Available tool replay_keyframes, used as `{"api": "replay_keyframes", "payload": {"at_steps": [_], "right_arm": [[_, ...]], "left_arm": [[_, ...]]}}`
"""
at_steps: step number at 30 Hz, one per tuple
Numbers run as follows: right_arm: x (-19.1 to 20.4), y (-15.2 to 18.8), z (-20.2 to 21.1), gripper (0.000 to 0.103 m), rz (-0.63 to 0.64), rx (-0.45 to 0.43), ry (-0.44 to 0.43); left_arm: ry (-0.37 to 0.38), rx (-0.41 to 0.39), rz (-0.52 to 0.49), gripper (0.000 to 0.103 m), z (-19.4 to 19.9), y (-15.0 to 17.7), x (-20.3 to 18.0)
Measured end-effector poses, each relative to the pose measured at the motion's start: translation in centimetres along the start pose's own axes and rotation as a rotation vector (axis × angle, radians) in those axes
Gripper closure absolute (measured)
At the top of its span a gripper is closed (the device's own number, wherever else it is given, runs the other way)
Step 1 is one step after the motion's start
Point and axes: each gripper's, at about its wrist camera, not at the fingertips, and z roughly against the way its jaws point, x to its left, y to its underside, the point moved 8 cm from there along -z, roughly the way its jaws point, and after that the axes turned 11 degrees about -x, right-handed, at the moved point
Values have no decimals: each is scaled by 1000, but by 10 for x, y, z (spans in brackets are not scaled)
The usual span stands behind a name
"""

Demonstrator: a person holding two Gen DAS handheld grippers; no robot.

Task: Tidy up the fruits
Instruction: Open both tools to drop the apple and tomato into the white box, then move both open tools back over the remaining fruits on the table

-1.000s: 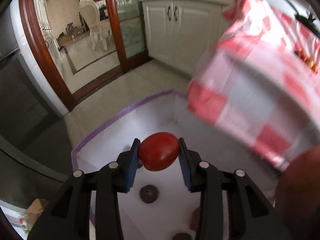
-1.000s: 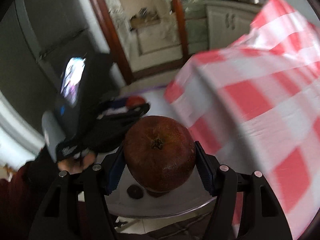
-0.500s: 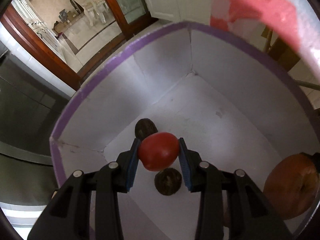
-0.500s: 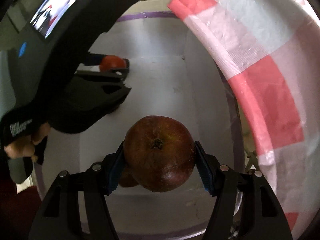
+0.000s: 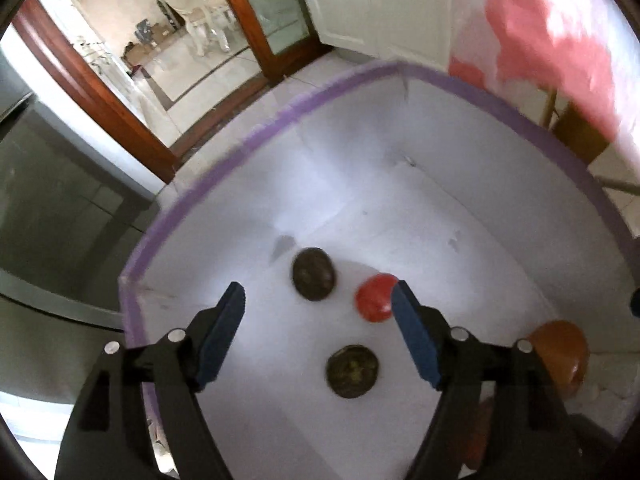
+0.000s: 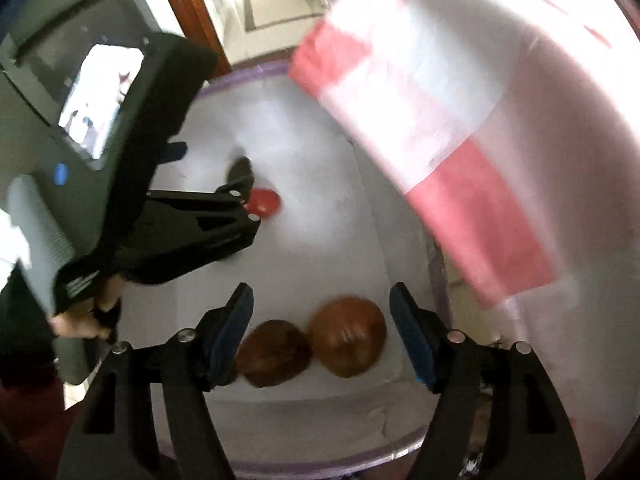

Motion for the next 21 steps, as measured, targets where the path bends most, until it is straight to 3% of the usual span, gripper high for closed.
{"api": "replay_keyframes", "payload": {"at_steps": [3, 5, 8, 11, 15, 19, 21], "right_arm": [[9, -3, 26, 33, -2, -37, -78], [14, -10, 47, 33, 3, -88, -120], [9, -22, 89, 33, -5, -191, -159], [-15, -38, 136, 29, -45, -320, -166], [-79, -48, 205, 21, -133, -514, -28], [-162, -25, 242, 16, -282, -597, 159], [-221, -6, 256, 16, -432, -611, 250]], "left_arm": [[-31, -82, 42, 22, 26, -18, 14], [-39, -179, 85, 19, 56, -40, 22], [-29, -351, 150, 2, 109, -76, 23], [27, -518, 170, 1, 164, -114, 1], [176, -583, 99, 1, 208, -158, -65], [366, -558, 38, 1, 223, -185, -159], [438, -522, 0, 2, 219, -194, -216]]}}
